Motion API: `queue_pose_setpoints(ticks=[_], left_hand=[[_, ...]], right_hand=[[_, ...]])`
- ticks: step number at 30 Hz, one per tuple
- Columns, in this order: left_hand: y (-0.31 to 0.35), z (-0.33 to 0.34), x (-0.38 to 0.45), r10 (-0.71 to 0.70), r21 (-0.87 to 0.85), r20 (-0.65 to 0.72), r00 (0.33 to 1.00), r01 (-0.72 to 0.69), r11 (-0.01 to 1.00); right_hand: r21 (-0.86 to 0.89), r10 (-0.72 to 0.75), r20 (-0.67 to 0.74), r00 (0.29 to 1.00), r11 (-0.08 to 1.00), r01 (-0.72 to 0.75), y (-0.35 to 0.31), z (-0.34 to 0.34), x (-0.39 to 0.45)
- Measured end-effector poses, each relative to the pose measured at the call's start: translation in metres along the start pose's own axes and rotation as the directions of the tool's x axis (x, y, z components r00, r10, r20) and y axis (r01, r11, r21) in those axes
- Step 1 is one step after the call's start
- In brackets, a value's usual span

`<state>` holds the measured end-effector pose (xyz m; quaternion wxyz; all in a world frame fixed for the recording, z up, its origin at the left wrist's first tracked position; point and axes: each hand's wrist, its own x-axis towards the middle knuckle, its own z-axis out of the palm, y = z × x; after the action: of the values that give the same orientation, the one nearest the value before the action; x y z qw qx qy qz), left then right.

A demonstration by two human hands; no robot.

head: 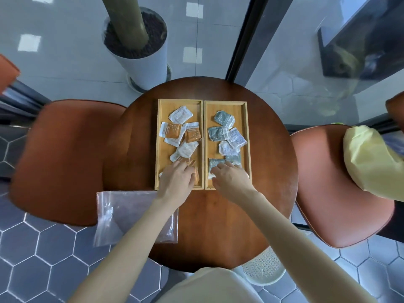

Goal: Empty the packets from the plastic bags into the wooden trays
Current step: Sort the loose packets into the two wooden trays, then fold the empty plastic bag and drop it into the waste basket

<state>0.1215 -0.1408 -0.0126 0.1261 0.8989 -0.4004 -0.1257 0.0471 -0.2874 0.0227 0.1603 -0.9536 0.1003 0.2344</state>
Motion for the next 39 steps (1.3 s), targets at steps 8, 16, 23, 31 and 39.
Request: queue_pose_setpoints(ticks=[8, 16, 23, 31, 39], left_hand=[[-0.058, -0.004, -0.101, -0.093, 0.075, -0.12, 0.988, 0.102, 0.992], [-0.109, 0.02, -0.171, -0.436, 0.152, 0.012, 0.9, 0.43, 0.89], [-0.128, 0.031, -0.182, -0.729, -0.322, 0.07, 0.681, 0.707, 0.629], [-0.123, 0.022, -0.179, -0.81, -0.659, 0.292, 0.508, 0.721, 0.215], [-0.115, 0.006, -0.189, -0.801, -0.761, 0.275, 0.532, 0.629, 0.157]], right_hand=[[-0.093, -0.159, 0.034, 0.987, 0.983, 0.161, -0.078, 0.06, -0.025], [-0.132, -0.171, 0.148, 0.974, 0.973, 0.191, -0.114, 0.126, -0.04], [-0.163, -0.093, 0.03, 0.995, 0.982, 0.097, -0.118, 0.147, -0.047], [-0.187, -0.021, -0.049, 0.999, 0.982, 0.011, -0.11, 0.154, -0.045], [-0.091, -0.017, 0.028, 0.999, 0.996, 0.019, -0.105, 0.151, -0.05]])
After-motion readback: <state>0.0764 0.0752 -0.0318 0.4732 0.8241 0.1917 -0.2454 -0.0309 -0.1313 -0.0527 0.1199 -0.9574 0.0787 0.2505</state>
